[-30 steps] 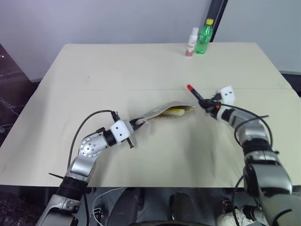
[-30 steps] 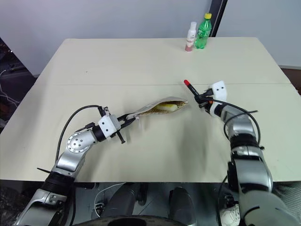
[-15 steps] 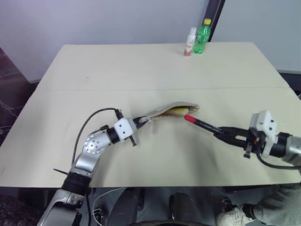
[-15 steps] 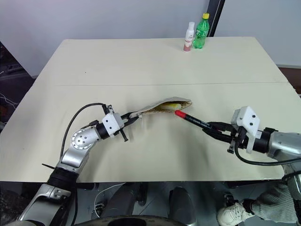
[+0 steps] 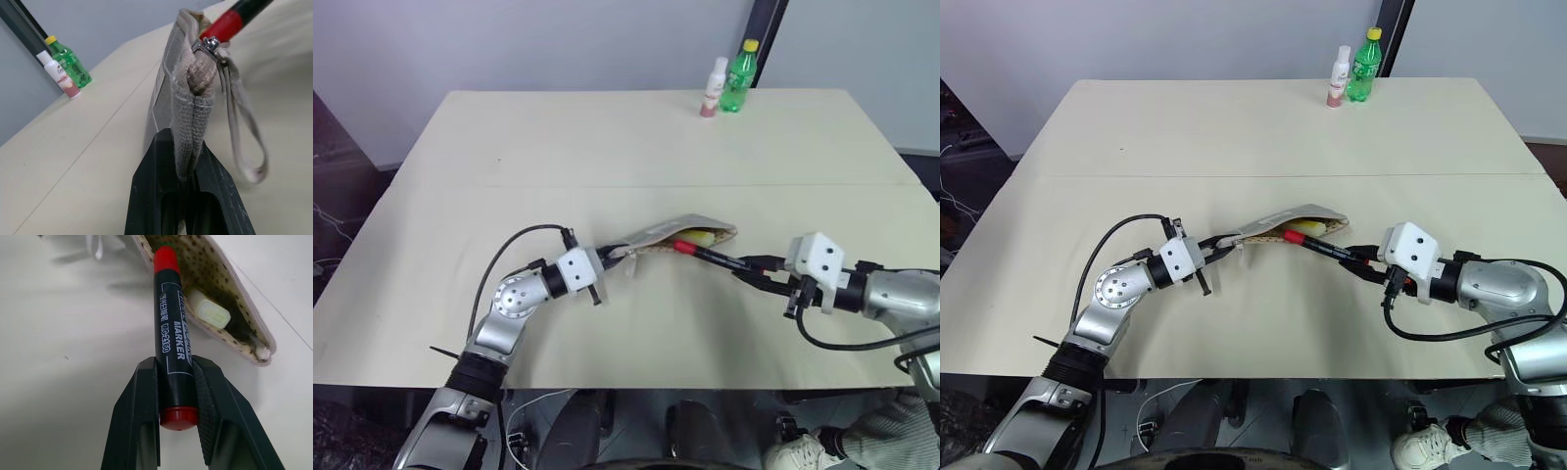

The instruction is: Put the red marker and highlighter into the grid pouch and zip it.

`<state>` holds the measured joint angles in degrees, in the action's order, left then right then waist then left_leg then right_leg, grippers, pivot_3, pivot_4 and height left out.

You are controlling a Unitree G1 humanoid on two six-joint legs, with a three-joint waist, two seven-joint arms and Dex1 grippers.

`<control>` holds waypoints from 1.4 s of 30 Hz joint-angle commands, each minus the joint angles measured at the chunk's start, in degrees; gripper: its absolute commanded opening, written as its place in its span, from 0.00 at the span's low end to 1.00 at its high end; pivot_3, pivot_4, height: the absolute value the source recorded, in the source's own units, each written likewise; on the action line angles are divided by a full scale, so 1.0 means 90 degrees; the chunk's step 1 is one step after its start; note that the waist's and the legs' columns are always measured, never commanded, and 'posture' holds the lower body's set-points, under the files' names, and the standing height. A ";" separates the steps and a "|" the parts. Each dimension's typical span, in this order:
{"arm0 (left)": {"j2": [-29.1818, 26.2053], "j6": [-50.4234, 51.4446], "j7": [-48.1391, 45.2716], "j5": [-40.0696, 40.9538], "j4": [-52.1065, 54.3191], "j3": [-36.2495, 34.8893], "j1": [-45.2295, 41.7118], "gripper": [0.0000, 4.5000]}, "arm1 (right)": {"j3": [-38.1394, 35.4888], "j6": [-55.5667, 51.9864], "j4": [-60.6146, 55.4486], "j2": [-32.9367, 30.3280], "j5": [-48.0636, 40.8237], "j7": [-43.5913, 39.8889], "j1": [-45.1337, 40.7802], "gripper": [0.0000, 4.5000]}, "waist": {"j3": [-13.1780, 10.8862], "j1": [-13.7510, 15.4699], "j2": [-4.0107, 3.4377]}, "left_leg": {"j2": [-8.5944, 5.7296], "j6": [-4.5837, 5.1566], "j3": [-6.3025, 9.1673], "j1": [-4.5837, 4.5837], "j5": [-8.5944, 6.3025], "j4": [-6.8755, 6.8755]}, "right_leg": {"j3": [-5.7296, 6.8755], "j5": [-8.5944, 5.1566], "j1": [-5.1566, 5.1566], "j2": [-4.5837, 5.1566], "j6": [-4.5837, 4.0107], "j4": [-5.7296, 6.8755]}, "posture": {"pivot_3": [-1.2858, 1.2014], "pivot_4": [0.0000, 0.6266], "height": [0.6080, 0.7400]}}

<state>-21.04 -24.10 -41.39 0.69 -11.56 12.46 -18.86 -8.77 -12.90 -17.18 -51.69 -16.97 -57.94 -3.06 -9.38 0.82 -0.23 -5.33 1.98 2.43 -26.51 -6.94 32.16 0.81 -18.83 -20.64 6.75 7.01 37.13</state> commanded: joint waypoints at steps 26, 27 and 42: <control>0.0029 -0.0055 -0.0174 0.0022 0.0297 0.0116 -0.0048 0.00 | 0.0998 0.0685 0.0489 0.0469 0.1068 0.0083 -0.2078 0.99 | -0.0002 0.0005 0.0001 | -0.0004 -0.0002 0.0003 0.0002 0.0001 -0.0002 | 0.0003 0.0025 -0.0007 -0.0009 0.0044 0.0014 | 0.52 0.24 1.00; 0.0037 -0.0069 -0.0196 0.0025 0.0257 0.0134 -0.0058 0.00 | 0.0729 0.0298 0.0262 0.0289 0.0752 -0.0070 -0.1903 0.99 | -0.0002 0.0026 0.0001 | -0.0003 -0.0002 0.0005 0.0000 0.0001 -0.0003 | 0.0002 0.0025 -0.0007 -0.0008 0.0044 0.0015 | 0.52 0.24 1.00; 0.0783 -0.0675 -0.0002 -0.0595 -0.1070 0.0627 -0.1013 0.00 | 0.0103 -0.3456 -0.1435 0.1303 -0.1861 0.1422 0.0557 0.99 | -0.0007 0.0047 0.0035 | -0.0004 0.0012 -0.0006 -0.0005 -0.0007 0.0003 | -0.0004 0.0012 -0.0002 0.0006 0.0020 -0.0005 | 0.52 0.24 1.00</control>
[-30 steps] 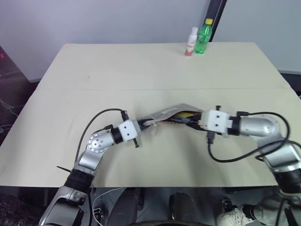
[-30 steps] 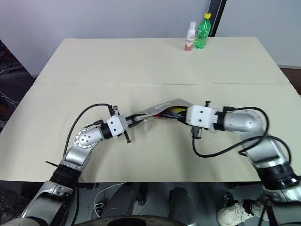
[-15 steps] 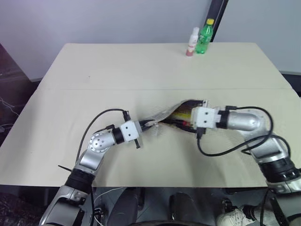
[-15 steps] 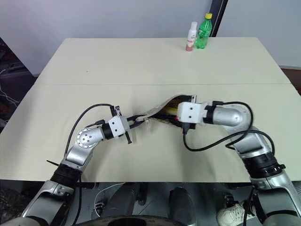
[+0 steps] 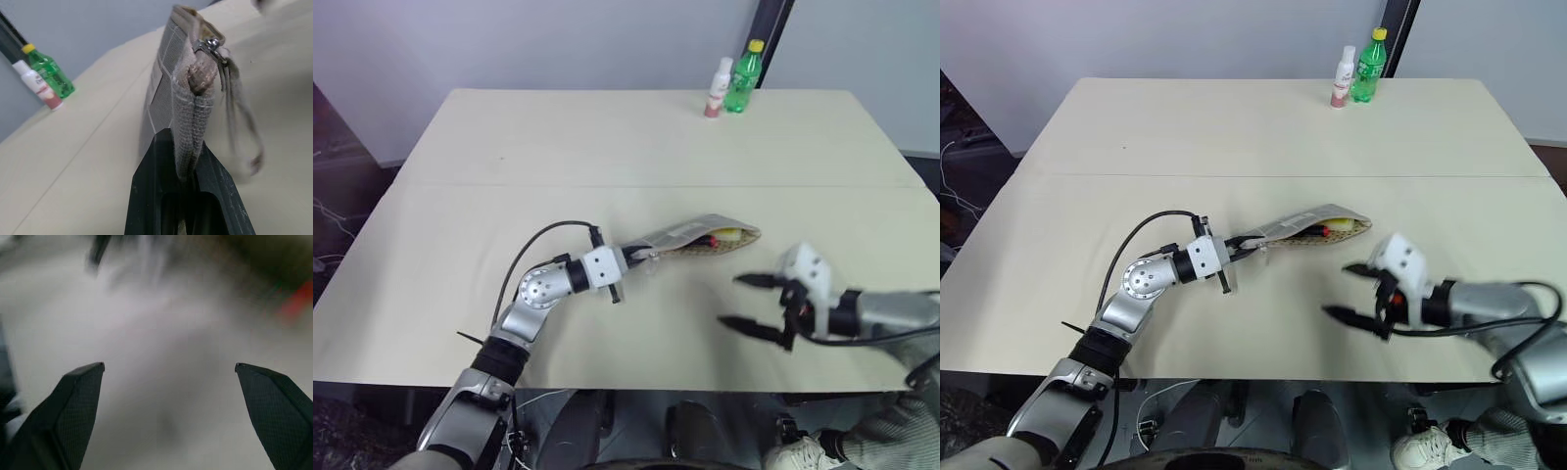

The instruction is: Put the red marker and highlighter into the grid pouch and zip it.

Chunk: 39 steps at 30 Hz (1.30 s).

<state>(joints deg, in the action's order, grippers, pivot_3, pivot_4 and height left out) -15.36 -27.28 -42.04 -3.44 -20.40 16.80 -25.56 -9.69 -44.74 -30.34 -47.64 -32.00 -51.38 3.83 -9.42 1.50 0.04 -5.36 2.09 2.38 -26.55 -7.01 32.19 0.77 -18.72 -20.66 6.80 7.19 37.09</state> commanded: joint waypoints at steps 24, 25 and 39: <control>0.0341 -0.1523 0.0588 -0.0868 -0.1812 0.0282 -0.1438 0.00 | 0.0175 -0.0152 0.0838 0.3059 -0.1200 0.2125 -0.1456 0.01 | -0.0004 -0.0080 0.0007 | -0.0001 -0.0001 0.0003 0.0000 0.0002 -0.0003 | 0.0007 0.0019 -0.0017 -0.0015 0.0036 0.0028 | 0.52 0.24 1.00; 0.0318 -0.1505 0.0598 -0.0845 -0.1784 0.0260 -0.1404 0.00 | 0.0112 -0.0117 0.0840 0.2923 -0.1153 0.2091 -0.1401 0.01 | -0.0005 -0.0074 0.0007 | -0.0002 -0.0001 0.0003 -0.0001 0.0002 -0.0003 | 0.0007 0.0019 -0.0017 -0.0014 0.0036 0.0028 | 0.52 0.24 1.00; -0.0357 -0.1303 0.0330 -0.0229 -0.2188 -0.0209 -0.1370 0.00 | -0.1236 0.1527 0.2978 0.0692 0.0167 0.1350 -0.0992 0.01 | -0.0005 -0.0087 0.0007 | 0.0001 0.0001 -0.0002 0.0003 0.0003 0.0000 | 0.0006 0.0019 -0.0012 -0.0013 0.0036 0.0028 | 0.52 0.24 1.00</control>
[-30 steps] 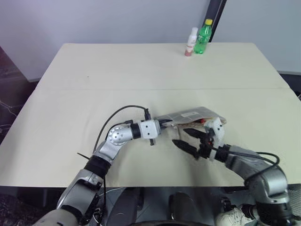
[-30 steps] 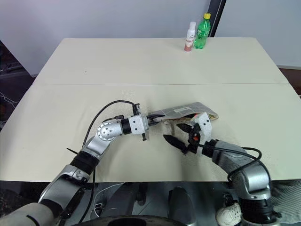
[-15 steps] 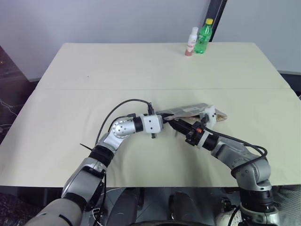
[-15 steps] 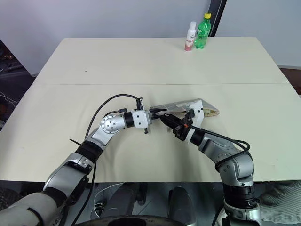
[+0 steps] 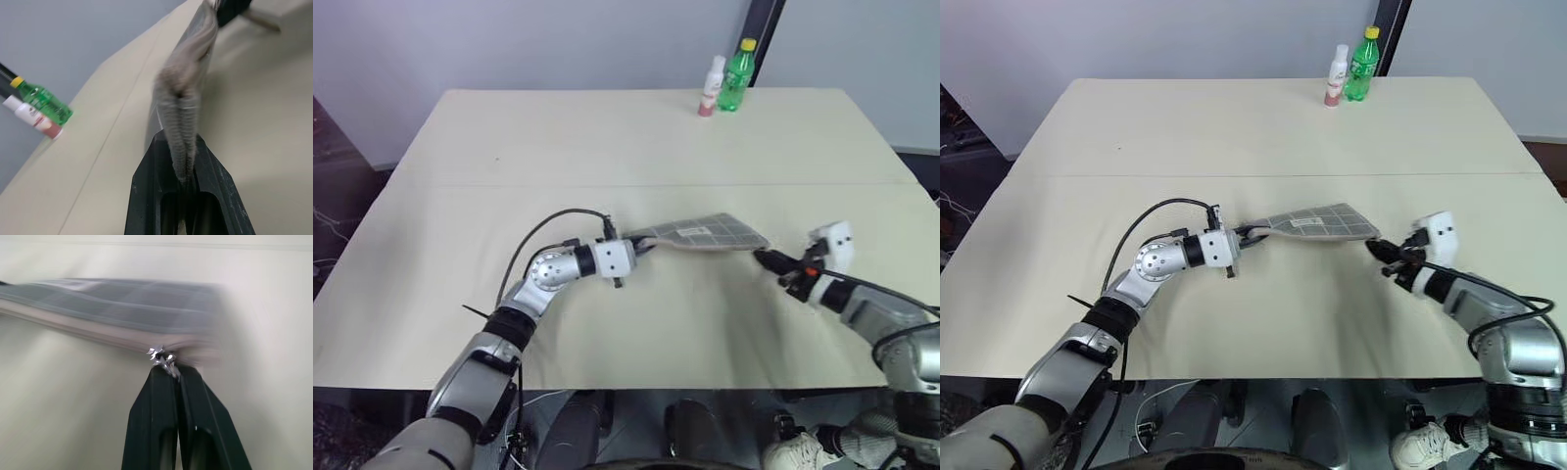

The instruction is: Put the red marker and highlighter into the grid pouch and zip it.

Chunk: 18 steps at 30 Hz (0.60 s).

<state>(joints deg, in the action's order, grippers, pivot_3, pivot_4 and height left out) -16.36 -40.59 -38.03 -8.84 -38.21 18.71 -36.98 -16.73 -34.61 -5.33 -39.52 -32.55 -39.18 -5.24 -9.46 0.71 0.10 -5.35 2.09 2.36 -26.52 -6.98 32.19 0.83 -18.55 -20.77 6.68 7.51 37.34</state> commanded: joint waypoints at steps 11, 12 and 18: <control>-0.0599 0.0407 -0.0762 0.1060 -0.0175 -0.0935 -0.0095 0.91 | -0.1095 -0.0044 -0.1441 -0.0437 -0.1163 -0.1402 0.1221 1.00 | -0.0001 0.0040 0.0002 | -0.0001 0.0001 0.0003 0.0000 0.0000 0.0009 | 0.0002 0.0000 0.0008 0.0004 0.0000 -0.0001 | 0.52 0.24 1.00; -0.0680 0.0454 -0.0785 0.1124 -0.0142 -0.1012 -0.0059 0.91 | -0.1213 -0.0111 -0.1548 -0.0498 -0.1300 -0.1517 0.1366 1.00 | -0.0002 0.0035 0.0003 | -0.0004 0.0001 0.0003 -0.0003 0.0000 0.0010 | 0.0001 0.0000 0.0008 0.0008 0.0000 -0.0003 | 0.52 0.24 1.00; -0.1100 0.1492 -0.1056 0.1970 0.0283 -0.1724 0.0554 0.91 | -0.1523 0.0014 -0.1977 -0.0616 -0.1276 -0.1801 0.2178 1.00 | -0.0001 -0.0015 0.0002 | 0.0003 0.0000 0.0003 0.0005 -0.0003 0.0002 | -0.0001 -0.0001 0.0011 0.0005 -0.0002 -0.0010 | 0.52 0.24 1.00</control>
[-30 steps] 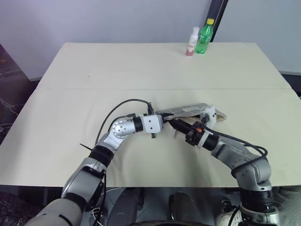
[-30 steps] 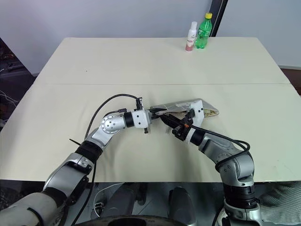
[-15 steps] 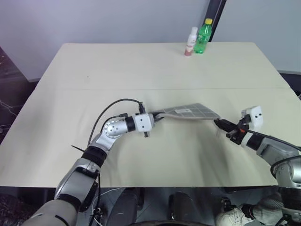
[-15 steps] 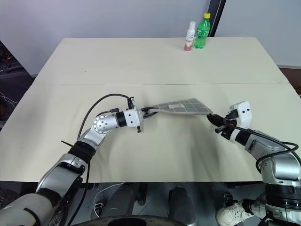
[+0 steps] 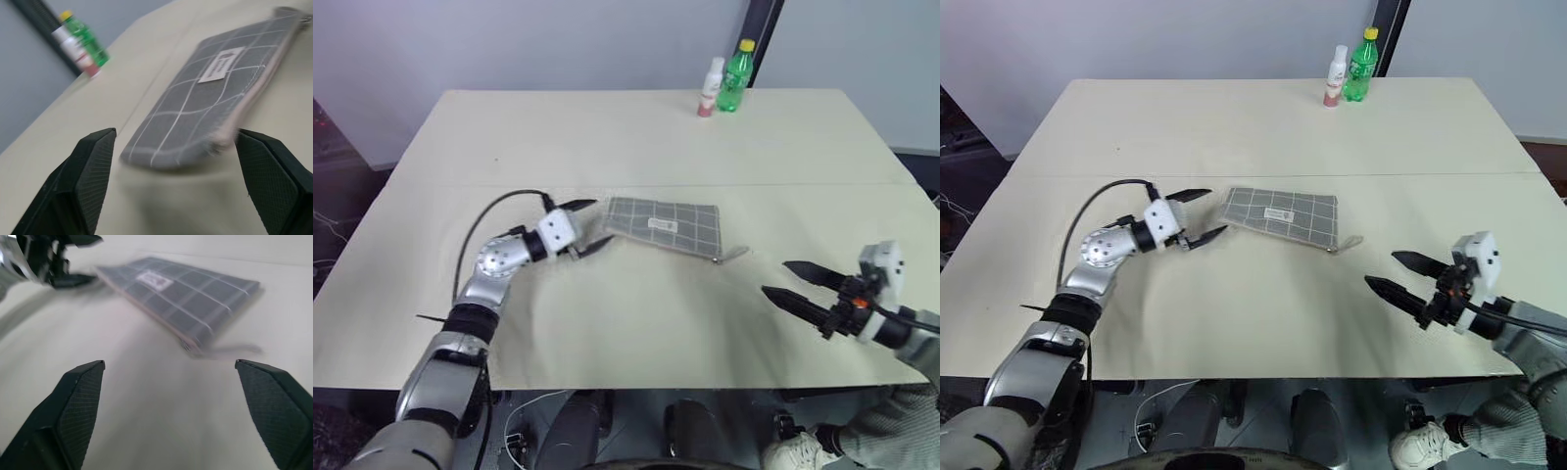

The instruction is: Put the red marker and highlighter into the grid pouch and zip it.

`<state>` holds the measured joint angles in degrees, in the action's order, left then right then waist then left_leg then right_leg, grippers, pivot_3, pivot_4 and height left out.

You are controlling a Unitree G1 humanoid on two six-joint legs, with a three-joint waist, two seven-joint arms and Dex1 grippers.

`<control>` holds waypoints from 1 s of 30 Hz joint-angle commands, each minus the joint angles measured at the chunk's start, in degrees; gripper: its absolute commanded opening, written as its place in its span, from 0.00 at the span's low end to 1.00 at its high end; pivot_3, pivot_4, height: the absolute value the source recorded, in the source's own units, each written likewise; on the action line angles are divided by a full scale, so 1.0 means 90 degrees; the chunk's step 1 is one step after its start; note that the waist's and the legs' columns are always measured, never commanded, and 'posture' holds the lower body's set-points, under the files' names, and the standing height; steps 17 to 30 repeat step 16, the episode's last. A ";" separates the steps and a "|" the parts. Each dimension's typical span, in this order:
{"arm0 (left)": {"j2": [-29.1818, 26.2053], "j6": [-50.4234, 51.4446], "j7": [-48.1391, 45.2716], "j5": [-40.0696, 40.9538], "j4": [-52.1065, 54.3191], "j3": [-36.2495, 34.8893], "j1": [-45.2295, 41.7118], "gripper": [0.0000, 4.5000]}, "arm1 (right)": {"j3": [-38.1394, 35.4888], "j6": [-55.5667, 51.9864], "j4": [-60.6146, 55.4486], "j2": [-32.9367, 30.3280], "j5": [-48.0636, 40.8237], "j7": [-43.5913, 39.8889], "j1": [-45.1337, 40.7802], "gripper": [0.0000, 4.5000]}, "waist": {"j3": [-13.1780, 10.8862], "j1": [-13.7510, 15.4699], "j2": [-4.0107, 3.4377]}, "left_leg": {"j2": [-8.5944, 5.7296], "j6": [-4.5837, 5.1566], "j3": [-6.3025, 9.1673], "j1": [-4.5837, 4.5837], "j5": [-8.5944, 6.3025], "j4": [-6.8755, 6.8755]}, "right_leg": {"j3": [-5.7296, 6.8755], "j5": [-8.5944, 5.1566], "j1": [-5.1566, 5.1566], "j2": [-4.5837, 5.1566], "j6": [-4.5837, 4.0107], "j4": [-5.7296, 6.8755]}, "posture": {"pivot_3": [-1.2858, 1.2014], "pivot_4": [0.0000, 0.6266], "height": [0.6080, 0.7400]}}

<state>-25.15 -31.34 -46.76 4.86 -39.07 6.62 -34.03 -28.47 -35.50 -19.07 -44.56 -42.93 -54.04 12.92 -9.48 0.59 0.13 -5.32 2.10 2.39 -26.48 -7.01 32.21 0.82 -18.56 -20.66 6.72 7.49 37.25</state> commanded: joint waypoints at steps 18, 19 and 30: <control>-0.0664 0.2833 0.0303 0.1483 0.3033 -0.1615 0.1822 0.91 | -0.0180 0.0858 -0.0598 -0.0027 0.0414 -0.0058 0.0215 1.00 | 0.0001 0.0016 -0.0002 | 0.0001 -0.0002 -0.0002 -0.0005 -0.0001 -0.0006 | -0.0014 -0.0017 0.0000 0.0007 -0.0032 -0.0020 | 0.52 0.24 1.00; -0.0664 0.2833 0.0303 0.1483 0.3033 -0.1615 0.1822 0.91 | -0.0180 0.0858 -0.0598 -0.0027 0.0414 -0.0058 0.0215 1.00 | 0.0001 0.0016 -0.0002 | 0.0001 -0.0002 -0.0002 -0.0005 -0.0001 -0.0006 | -0.0014 -0.0017 0.0000 0.0007 -0.0032 -0.0020 | 0.52 0.24 1.00; -0.0664 0.2833 0.0303 0.1483 0.3033 -0.1615 0.1822 0.91 | -0.0180 0.0858 -0.0598 -0.0027 0.0414 -0.0058 0.0215 1.00 | 0.0001 0.0016 -0.0002 | 0.0001 -0.0002 -0.0002 -0.0005 -0.0001 -0.0006 | -0.0014 -0.0017 0.0000 0.0007 -0.0032 -0.0020 | 0.52 0.24 1.00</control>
